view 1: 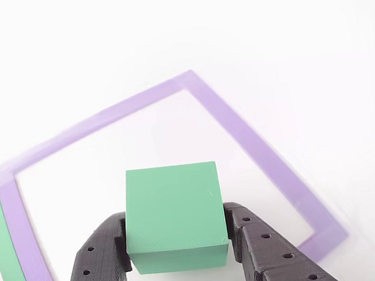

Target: Tower of hanoi

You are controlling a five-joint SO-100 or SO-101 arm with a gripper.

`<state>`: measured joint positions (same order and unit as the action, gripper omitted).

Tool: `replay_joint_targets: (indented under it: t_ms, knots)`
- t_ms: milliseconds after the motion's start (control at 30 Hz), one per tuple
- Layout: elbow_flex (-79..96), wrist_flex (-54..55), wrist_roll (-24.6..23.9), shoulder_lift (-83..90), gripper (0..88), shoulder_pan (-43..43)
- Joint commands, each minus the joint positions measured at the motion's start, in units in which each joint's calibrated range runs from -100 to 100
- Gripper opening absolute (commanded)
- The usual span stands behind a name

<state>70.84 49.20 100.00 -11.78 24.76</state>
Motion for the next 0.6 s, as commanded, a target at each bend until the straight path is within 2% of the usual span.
replay_joint_targets:
  t_ms: [0,200,567]
  knots:
    - [-2.0,2.1,0.0,-0.1,10.1,-0.9]
    - [-2.0,2.5,0.0,-0.4,21.0,-1.0]
    - [0.1,-0.5,0.0,5.6,24.0,-1.0]
